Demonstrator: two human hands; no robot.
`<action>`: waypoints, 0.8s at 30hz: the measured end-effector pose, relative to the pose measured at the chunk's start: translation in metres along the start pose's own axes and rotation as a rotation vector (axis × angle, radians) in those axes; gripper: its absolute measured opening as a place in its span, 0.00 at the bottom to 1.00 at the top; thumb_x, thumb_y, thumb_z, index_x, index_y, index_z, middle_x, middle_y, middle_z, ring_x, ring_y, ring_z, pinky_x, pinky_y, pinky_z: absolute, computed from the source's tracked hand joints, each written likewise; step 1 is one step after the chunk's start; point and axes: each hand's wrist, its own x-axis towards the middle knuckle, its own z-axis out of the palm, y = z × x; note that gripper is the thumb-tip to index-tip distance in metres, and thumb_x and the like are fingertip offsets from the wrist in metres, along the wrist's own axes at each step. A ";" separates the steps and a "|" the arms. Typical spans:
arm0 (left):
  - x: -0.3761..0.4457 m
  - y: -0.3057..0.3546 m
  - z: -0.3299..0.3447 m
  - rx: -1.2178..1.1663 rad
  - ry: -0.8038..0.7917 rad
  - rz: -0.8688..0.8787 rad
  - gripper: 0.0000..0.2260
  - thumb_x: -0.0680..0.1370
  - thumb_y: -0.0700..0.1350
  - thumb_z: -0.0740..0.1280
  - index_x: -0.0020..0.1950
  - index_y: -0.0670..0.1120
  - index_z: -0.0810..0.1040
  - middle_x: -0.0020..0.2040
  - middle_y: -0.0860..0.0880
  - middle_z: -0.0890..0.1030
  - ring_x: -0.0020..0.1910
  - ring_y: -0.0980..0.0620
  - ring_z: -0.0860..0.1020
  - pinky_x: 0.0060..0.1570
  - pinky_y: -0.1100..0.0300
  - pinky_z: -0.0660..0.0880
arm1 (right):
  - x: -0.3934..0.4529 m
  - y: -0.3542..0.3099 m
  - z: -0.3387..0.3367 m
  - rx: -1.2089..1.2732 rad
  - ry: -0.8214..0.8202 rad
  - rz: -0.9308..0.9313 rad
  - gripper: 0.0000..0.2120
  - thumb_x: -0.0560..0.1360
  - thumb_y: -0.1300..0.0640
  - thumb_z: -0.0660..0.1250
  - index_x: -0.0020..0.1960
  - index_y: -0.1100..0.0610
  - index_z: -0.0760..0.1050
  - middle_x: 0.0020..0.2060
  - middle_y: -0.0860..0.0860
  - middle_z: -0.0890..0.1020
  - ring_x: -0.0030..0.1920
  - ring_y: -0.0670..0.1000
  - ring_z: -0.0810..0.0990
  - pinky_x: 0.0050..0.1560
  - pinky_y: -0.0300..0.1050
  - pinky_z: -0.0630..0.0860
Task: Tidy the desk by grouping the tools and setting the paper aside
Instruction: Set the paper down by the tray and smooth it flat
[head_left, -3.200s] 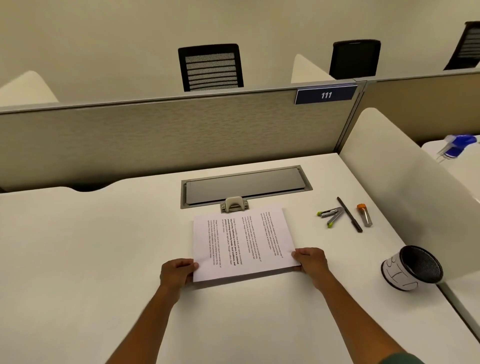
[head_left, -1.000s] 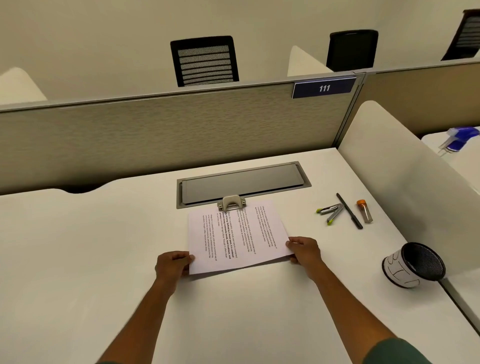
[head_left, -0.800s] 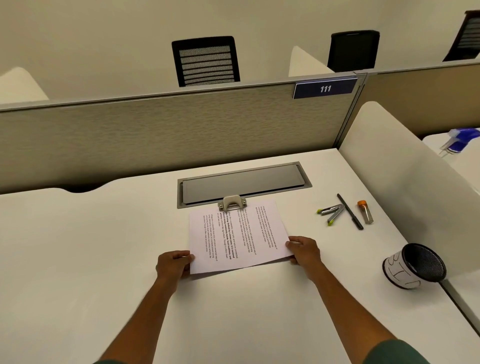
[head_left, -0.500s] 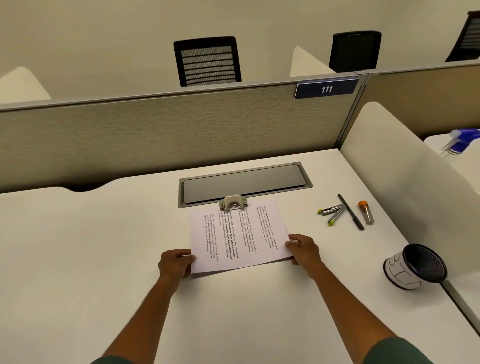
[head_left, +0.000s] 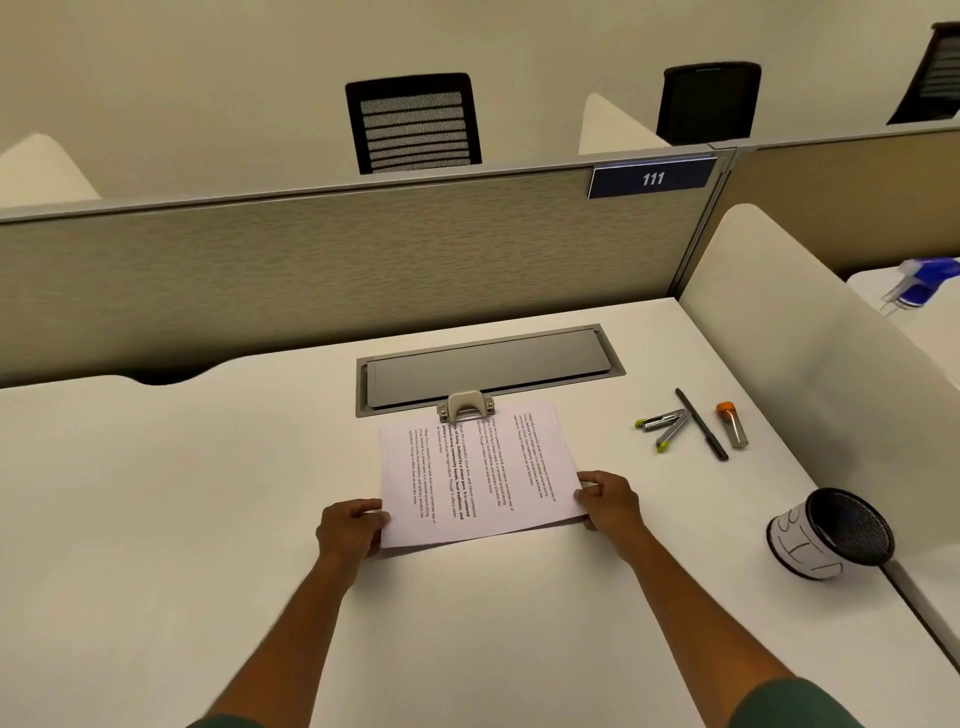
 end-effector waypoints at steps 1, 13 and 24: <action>0.000 0.000 0.000 0.002 -0.001 0.002 0.11 0.71 0.35 0.74 0.53 0.41 0.83 0.46 0.41 0.84 0.43 0.39 0.83 0.42 0.51 0.82 | 0.000 0.000 0.000 0.005 0.000 0.000 0.14 0.74 0.66 0.65 0.59 0.57 0.79 0.43 0.54 0.83 0.32 0.53 0.77 0.39 0.49 0.82; -0.001 0.000 0.000 0.012 0.003 0.002 0.10 0.72 0.35 0.74 0.52 0.41 0.83 0.46 0.40 0.84 0.42 0.39 0.83 0.43 0.49 0.82 | 0.001 0.001 0.001 -0.003 0.008 -0.003 0.15 0.75 0.64 0.65 0.60 0.55 0.79 0.45 0.55 0.83 0.34 0.53 0.78 0.38 0.47 0.82; -0.002 0.000 -0.002 0.062 0.063 0.048 0.03 0.75 0.41 0.71 0.46 0.42 0.83 0.39 0.43 0.84 0.33 0.43 0.82 0.40 0.51 0.81 | 0.005 0.006 0.006 -0.205 0.079 -0.091 0.16 0.76 0.55 0.66 0.63 0.55 0.77 0.52 0.56 0.84 0.50 0.57 0.80 0.57 0.50 0.77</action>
